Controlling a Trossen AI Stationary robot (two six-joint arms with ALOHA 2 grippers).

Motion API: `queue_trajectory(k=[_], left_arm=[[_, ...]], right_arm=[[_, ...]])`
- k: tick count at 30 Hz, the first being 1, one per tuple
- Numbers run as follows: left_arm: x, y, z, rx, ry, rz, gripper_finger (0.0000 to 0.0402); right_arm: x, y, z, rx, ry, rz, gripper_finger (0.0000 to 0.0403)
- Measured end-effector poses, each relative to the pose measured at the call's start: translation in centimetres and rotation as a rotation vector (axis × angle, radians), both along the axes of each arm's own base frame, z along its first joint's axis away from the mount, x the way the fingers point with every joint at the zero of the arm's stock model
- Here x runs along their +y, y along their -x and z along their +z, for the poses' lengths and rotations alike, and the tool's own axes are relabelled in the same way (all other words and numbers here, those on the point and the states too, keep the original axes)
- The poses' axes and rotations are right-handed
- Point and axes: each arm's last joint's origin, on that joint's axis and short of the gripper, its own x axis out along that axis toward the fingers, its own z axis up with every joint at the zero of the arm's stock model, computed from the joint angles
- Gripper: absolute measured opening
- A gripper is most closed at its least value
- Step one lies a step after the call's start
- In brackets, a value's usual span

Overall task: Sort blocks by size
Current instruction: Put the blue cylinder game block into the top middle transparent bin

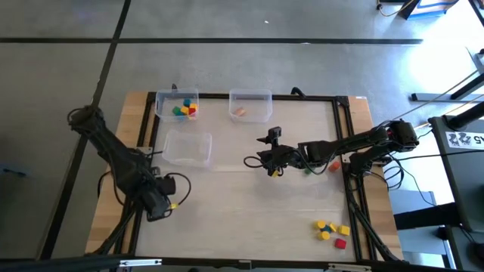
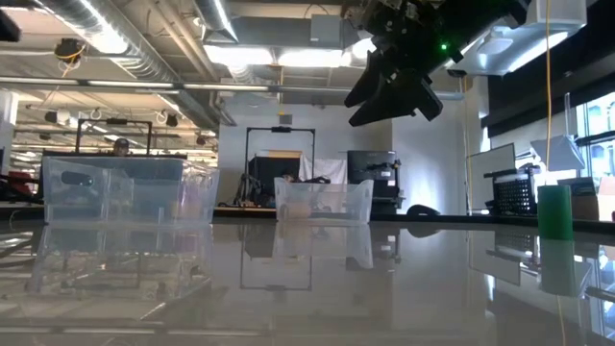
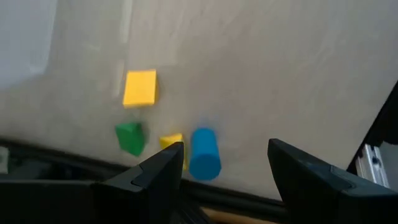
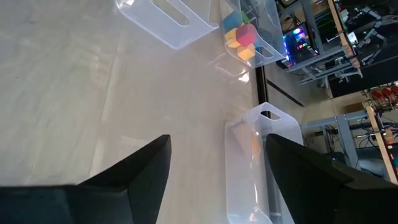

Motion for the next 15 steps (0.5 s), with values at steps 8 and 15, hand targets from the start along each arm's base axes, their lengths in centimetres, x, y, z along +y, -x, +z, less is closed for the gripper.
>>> queue_trajectory(k=[8, 15], left_arm=[[-0.8, 1.5, -1.7, 0.055, -0.025, 0.049, 0.0233], [-1.3, 2.7, -4.0, 0.106, -0.005, 0.060, 0.0233]], right_arm=[[0.0, 0.0, 0.0, -0.001, 0.000, 0.000, 0.0269], [0.0, 0.0, 0.0, 0.001, 0.000, 0.000, 0.0269]])
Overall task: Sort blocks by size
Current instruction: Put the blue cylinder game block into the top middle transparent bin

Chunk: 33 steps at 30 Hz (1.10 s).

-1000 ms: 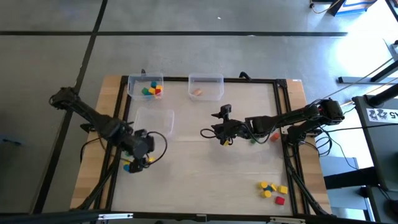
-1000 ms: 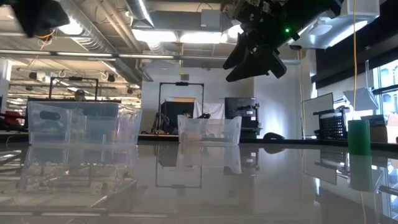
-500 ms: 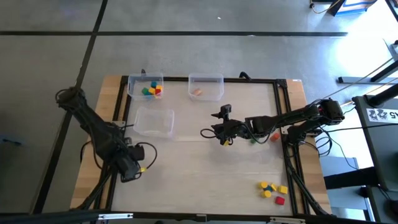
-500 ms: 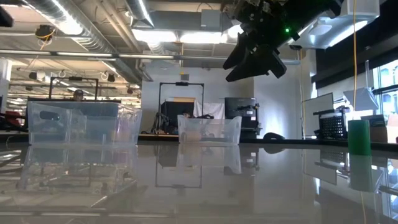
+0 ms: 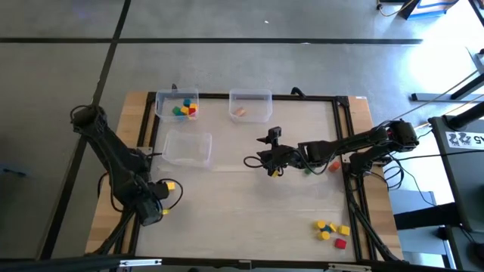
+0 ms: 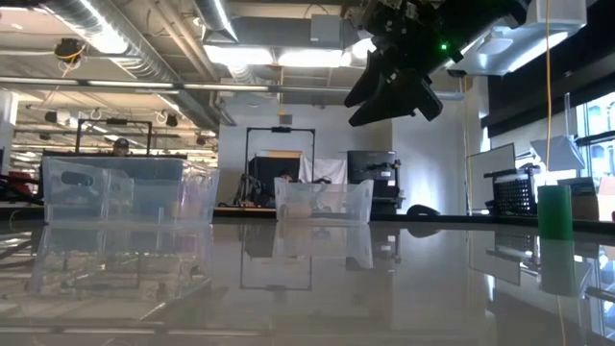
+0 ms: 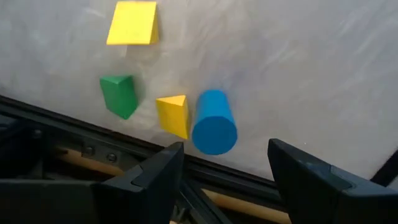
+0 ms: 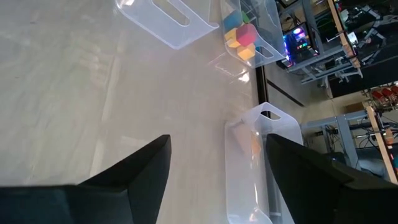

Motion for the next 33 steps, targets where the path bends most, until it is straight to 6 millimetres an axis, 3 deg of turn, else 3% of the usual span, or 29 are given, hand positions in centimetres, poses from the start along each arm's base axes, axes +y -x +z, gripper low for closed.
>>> queue_trajectory(k=[17, 29, 33], left_arm=[[0.6, 0.9, -4.3, 0.009, 0.005, -0.020, 0.0231], [0.7, 0.9, -5.5, -0.016, 0.038, -0.035, 0.0131], [0.7, 0.9, -5.5, -0.016, 0.039, -0.034, 0.0126]], right_arm=[[0.0, 0.0, 0.0, -0.004, -0.001, 0.000, 0.0269], [0.0, 0.0, 0.1, -0.008, -0.001, 0.000, 0.0269], [0.0, 0.0, 0.1, -0.007, -0.001, 0.000, 0.0269]])
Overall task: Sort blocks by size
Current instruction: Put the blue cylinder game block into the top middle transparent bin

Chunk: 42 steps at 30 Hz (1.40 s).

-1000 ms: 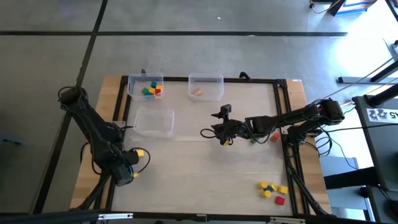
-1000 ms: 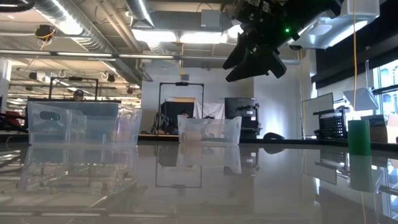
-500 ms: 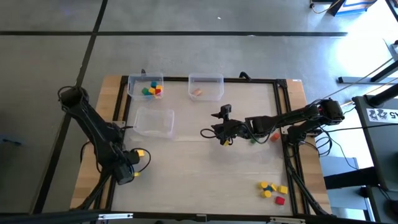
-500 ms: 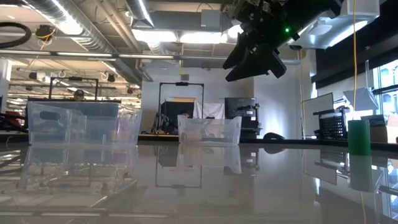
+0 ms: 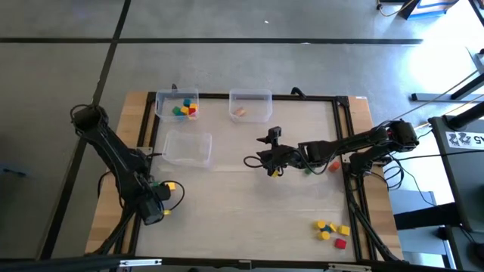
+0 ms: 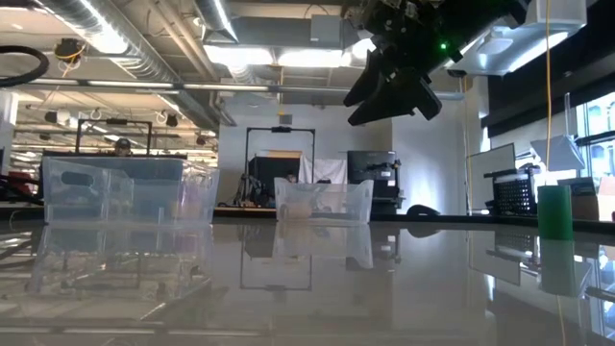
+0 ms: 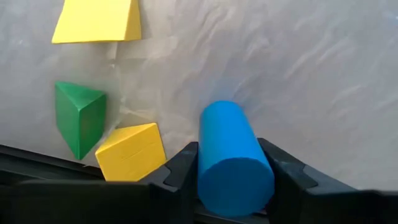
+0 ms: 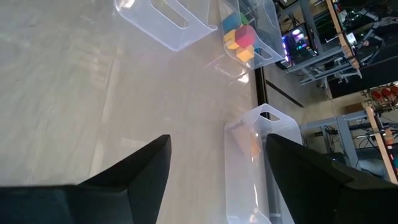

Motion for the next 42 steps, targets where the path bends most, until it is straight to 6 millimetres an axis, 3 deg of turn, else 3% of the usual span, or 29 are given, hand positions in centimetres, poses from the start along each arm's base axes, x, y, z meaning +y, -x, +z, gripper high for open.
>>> queue_trajectory(k=[10, 20, 27, 42], left_arm=[[-0.7, -1.9, 2.5, -0.070, 0.070, -0.056, 0.0130], [1.1, -5.9, 5.1, -0.195, 0.098, -0.152, 0.0133], [4.8, -9.0, 6.1, -0.283, 0.023, -0.248, 0.0136], [15.6, -14.6, 8.2, -0.644, -0.249, -0.329, 0.0138]], right_arm=[[0.0, 0.0, 0.0, 0.000, 0.000, 0.000, 0.0269], [0.0, 0.0, 0.0, 0.012, 0.032, 0.009, 0.0269], [0.0, 0.0, 0.0, 0.018, 0.039, 0.021, 0.0269], [0.0, 0.0, 0.0, 0.045, 0.085, 0.053, 0.0269]])
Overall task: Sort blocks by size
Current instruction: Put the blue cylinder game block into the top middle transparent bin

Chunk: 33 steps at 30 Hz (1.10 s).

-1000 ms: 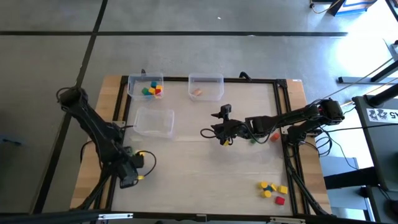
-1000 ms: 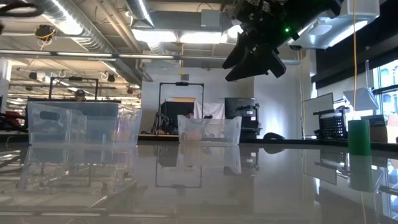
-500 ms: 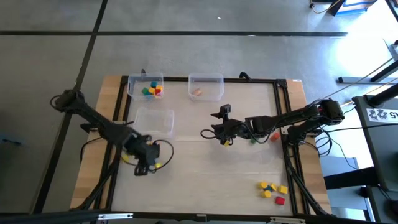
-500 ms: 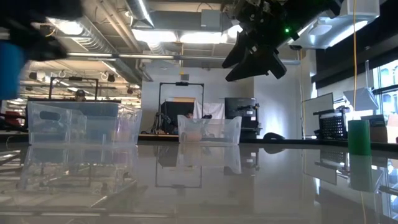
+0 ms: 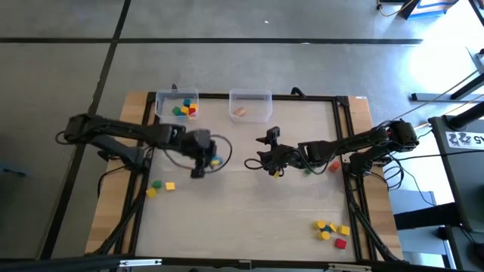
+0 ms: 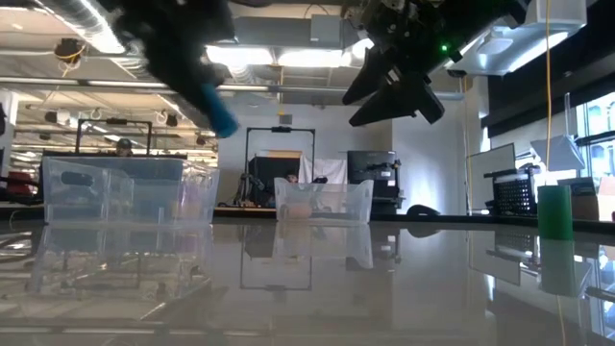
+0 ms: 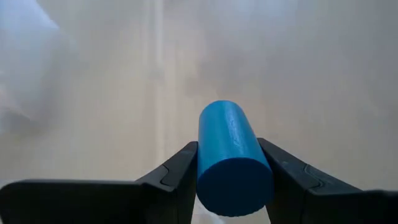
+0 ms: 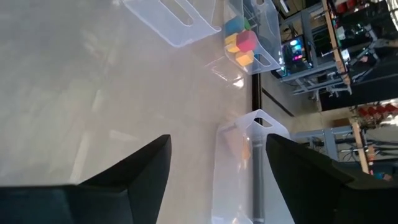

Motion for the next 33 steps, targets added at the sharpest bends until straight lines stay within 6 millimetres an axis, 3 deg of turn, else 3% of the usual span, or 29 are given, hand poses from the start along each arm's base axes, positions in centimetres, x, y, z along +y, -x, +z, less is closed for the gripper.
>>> queue_trajectory(k=[12, 15, 23, 33], left_arm=[[8.0, -2.5, 1.3, -0.332, -0.178, 0.168, 0.0138], [9.7, -3.3, 1.2, -0.405, -0.214, 0.207, 0.0138], [13.4, -5.7, -1.4, -0.519, -0.230, 0.310, 0.0138], [18.5, -7.9, -4.5, -0.498, -0.257, 0.404, 0.0138]], right_arm=[[0.0, -0.1, 0.2, -0.002, 0.033, 0.020, 0.0269], [-0.2, 0.0, 0.2, -0.027, 0.039, -0.065, 0.0269], [-1.2, 0.9, 0.9, -0.031, 0.118, -0.232, 0.0269], [-4.6, 1.3, 0.4, 0.057, 0.103, -0.301, 0.0269]])
